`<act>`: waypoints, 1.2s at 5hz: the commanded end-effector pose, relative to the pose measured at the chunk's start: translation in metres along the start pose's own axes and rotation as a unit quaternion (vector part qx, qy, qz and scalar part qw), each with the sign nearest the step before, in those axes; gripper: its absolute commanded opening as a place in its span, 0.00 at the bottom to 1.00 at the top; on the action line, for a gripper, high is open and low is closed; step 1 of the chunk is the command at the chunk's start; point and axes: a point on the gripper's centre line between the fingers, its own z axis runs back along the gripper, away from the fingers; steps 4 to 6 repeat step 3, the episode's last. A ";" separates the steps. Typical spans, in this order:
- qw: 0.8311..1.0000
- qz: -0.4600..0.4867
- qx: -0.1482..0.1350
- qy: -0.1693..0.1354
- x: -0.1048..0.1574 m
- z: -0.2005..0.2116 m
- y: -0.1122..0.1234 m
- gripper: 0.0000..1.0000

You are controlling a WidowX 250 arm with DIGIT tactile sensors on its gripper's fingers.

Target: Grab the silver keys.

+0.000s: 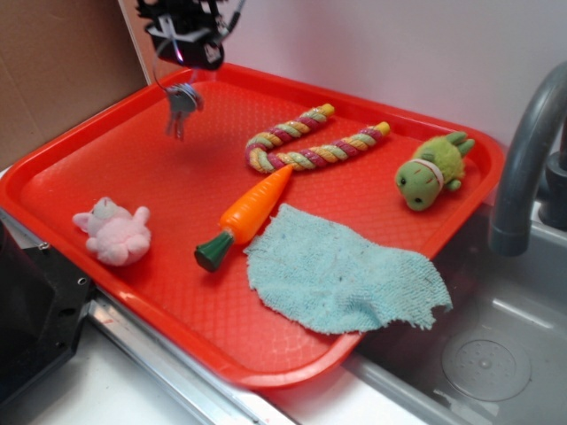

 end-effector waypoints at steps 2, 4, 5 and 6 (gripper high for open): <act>0.999 0.022 -0.028 -0.031 0.015 0.150 -0.027 0.00; 0.999 0.026 -0.025 -0.027 0.018 0.145 -0.027 0.00; 0.999 0.026 -0.025 -0.027 0.018 0.145 -0.027 0.00; 0.999 0.026 -0.025 -0.027 0.018 0.145 -0.027 0.00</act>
